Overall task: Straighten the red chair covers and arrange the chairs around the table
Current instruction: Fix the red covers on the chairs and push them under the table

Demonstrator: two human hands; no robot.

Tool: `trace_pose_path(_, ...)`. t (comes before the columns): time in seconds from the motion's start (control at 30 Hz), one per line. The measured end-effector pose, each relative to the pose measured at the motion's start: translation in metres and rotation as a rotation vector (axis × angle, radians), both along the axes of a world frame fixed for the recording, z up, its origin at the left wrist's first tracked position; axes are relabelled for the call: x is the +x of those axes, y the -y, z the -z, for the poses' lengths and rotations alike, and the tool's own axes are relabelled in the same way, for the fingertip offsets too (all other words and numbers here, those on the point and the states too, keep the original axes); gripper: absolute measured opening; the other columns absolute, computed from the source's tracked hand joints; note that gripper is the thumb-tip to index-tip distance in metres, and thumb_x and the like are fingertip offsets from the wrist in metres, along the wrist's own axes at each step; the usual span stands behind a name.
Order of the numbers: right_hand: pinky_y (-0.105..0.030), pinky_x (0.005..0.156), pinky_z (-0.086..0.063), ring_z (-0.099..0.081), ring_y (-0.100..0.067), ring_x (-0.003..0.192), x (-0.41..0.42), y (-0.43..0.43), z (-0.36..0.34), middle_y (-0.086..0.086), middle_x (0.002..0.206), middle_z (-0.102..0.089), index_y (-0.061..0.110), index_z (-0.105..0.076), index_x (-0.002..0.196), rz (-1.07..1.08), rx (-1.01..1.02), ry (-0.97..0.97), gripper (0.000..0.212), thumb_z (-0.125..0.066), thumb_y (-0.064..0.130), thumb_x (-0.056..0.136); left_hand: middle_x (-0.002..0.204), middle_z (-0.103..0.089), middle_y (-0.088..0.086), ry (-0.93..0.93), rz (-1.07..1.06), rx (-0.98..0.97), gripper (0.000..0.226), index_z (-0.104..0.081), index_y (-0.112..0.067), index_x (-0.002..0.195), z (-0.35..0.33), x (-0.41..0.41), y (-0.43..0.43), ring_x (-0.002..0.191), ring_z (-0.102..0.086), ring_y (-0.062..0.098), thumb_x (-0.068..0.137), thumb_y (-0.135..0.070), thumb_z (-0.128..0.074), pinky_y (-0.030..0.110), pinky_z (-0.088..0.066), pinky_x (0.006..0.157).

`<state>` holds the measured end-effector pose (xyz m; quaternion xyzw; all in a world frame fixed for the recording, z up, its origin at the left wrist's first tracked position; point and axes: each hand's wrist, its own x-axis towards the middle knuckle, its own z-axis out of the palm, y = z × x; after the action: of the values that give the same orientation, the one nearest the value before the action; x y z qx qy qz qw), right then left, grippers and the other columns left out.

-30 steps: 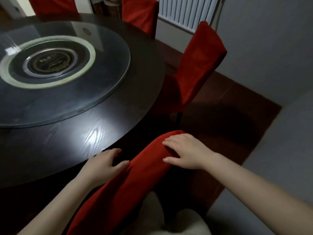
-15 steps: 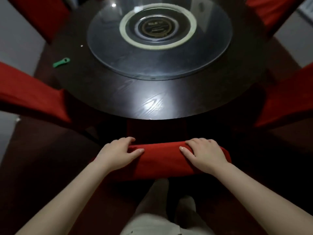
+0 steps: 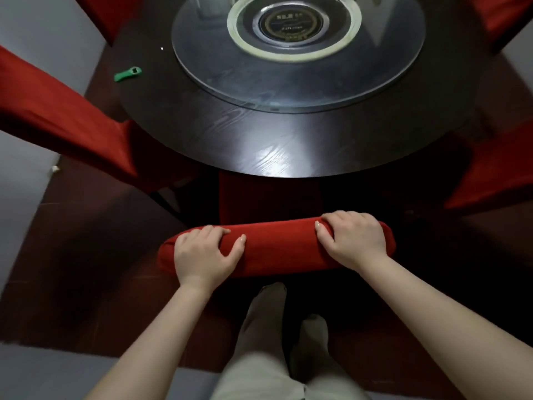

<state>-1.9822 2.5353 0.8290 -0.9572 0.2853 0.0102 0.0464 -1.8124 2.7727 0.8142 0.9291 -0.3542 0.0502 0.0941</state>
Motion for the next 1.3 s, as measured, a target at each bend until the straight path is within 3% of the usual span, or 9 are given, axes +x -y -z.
trace_pose_path(0.17, -0.037, 0.071, -0.043, -0.065, -0.027, 0.082, 0.007, -0.014, -0.002, -0.001, 0.084, -0.07, 0.02, -0.074, 0.088, 0.068, -0.042, -0.062, 0.062, -0.022, 0.055, 0.089, 0.077, -0.07, -0.004, 0.086, 0.062, -0.05, 0.044, -0.075, -0.02, 0.084, 0.006, 0.011, -0.007, 0.07, -0.064, 0.022, 0.089, -0.054, -0.048, 0.037, -0.043, 0.071)
trace_pose_path(0.27, -0.038, 0.067, -0.044, -0.064, -0.032, 0.074, 0.013, -0.036, -0.002, -0.006, 0.076, -0.069, 0.015, -0.073, 0.077, 0.095, -0.036, 0.015, 0.059, -0.029, 0.052, 0.088, 0.076, -0.07, -0.002, 0.164, 0.078, -0.068, 0.039, -0.075, -0.02, 0.082, 0.01, 0.027, -0.022, 0.069, -0.065, 0.026, 0.087, -0.049, -0.049, 0.038, -0.042, 0.07)
trace_pose_path(0.4, -0.038, 0.07, -0.043, -0.064, -0.029, 0.077, 0.027, -0.062, -0.001, -0.005, 0.079, -0.069, 0.014, -0.072, 0.079, 0.112, -0.009, 0.035, 0.061, -0.027, 0.053, 0.089, 0.077, -0.07, -0.001, 0.193, 0.109, -0.055, 0.038, -0.074, -0.021, 0.083, 0.016, 0.055, -0.041, 0.069, -0.064, 0.026, 0.087, -0.047, -0.047, 0.039, -0.04, 0.07)
trace_pose_path(0.6, -0.038, 0.07, -0.043, -0.063, -0.028, 0.077, 0.04, -0.078, 0.0, -0.004, 0.079, -0.068, 0.013, -0.071, 0.077, 0.132, -0.009, 0.036, 0.052, -0.037, 0.05, 0.092, 0.076, -0.068, -0.001, 0.16, 0.097, -0.034, 0.04, -0.072, -0.02, 0.082, 0.014, 0.075, -0.047, 0.068, -0.063, 0.026, 0.088, -0.047, -0.044, 0.039, -0.04, 0.071)
trace_pose_path(0.93, -0.037, 0.066, -0.044, -0.063, -0.027, 0.071, 0.027, -0.068, 0.006, -0.003, 0.073, -0.068, 0.013, -0.073, 0.076, 0.075, -0.07, 0.102, 0.057, -0.032, 0.05, 0.09, 0.072, -0.067, 0.0, 0.043, 0.032, -0.01, 0.047, -0.071, -0.016, 0.076, -0.003, 0.042, -0.04, 0.069, -0.062, 0.024, 0.09, -0.05, -0.041, 0.039, -0.044, 0.075)
trace_pose_path(1.17, -0.039, 0.071, -0.044, -0.062, -0.027, 0.075, 0.024, -0.08, 0.005, -0.005, 0.078, -0.068, 0.013, -0.07, 0.077, 0.111, -0.071, 0.081, 0.062, -0.025, 0.052, 0.095, 0.07, -0.065, 0.0, 0.126, 0.033, -0.047, 0.043, -0.069, -0.015, 0.075, 0.01, 0.038, -0.047, 0.064, -0.059, 0.025, 0.09, -0.046, -0.042, 0.039, -0.041, 0.07)
trace_pose_path(1.3, -0.038, 0.072, -0.044, -0.062, -0.027, 0.071, 0.026, -0.083, 0.003, -0.006, 0.075, -0.068, 0.011, -0.07, 0.074, 0.092, -0.071, 0.092, 0.055, -0.039, 0.05, 0.097, 0.07, -0.065, -0.002, 0.156, 0.06, -0.071, 0.041, -0.07, -0.016, 0.076, 0.013, 0.046, -0.047, 0.064, -0.059, 0.024, 0.091, -0.044, -0.043, 0.039, -0.041, 0.07)
